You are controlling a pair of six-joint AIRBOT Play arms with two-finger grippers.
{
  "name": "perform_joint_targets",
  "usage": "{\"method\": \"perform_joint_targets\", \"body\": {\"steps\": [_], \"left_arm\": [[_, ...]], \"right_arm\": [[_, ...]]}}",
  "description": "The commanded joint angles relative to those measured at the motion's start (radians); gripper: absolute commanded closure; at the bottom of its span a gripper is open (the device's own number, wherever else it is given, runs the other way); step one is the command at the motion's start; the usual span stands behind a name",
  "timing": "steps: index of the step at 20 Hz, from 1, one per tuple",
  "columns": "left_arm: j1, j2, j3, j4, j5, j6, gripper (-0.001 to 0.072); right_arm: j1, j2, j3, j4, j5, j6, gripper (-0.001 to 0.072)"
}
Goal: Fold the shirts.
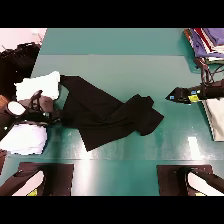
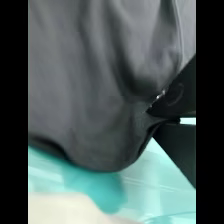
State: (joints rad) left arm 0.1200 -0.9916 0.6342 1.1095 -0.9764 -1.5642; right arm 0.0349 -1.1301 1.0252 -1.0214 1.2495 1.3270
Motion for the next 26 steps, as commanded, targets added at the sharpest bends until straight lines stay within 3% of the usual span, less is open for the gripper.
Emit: {"method": "perform_joint_targets", "body": {"steps": [1, 5, 7, 11, 14, 16, 17, 21, 26], "left_arm": [[0.000, 0.030, 0.111, -0.010, -0.017, 0.004, 0.0683], [0.000, 0.031, 0.198, -0.010, -0.048, 0.004, 0.0683], [0.000, 0.031, 0.198, -0.008, -0.063, 0.004, 0.0684], [0.000, 0.031, 0.198, 0.008, -0.087, 0.006, 0.0684], [0.000, 0.031, 0.198, 0.008, -0.090, 0.013, 0.0683], [0.000, 0.031, 0.198, 0.008, -0.091, 0.013, 0.0683], [0.000, 0.031, 0.204, 0.010, -0.091, 0.013, 0.0684], [0.000, 0.056, 0.391, 0.039, -0.144, 0.013, 0.0684], [0.000, 0.176, 0.868, 0.073, -0.140, 0.012, 0.0684]], "right_arm": [[-0.048, -0.004, -0.078, 0.011, -0.003, -0.073, 0.0125], [-0.021, -0.135, -0.057, 0.140, -0.021, -0.220, 0.0108], [0.024, -0.231, 0.011, 0.135, -0.027, -0.261, 0.0111], [0.120, -0.403, 0.153, 0.136, -0.011, -0.281, 0.0118], [0.170, -0.497, 0.248, 0.127, 0.031, -0.281, 0.0227], [0.179, -0.520, 0.281, 0.122, 0.066, -0.281, 0.0602], [0.179, -0.519, 0.295, 0.104, 0.079, -0.281, 0.0698], [0.111, -0.387, 0.376, 0.077, 0.092, -0.235, 0.0698], [-0.013, -0.087, 0.602, 0.079, 0.042, -0.197, 0.0698]]}}
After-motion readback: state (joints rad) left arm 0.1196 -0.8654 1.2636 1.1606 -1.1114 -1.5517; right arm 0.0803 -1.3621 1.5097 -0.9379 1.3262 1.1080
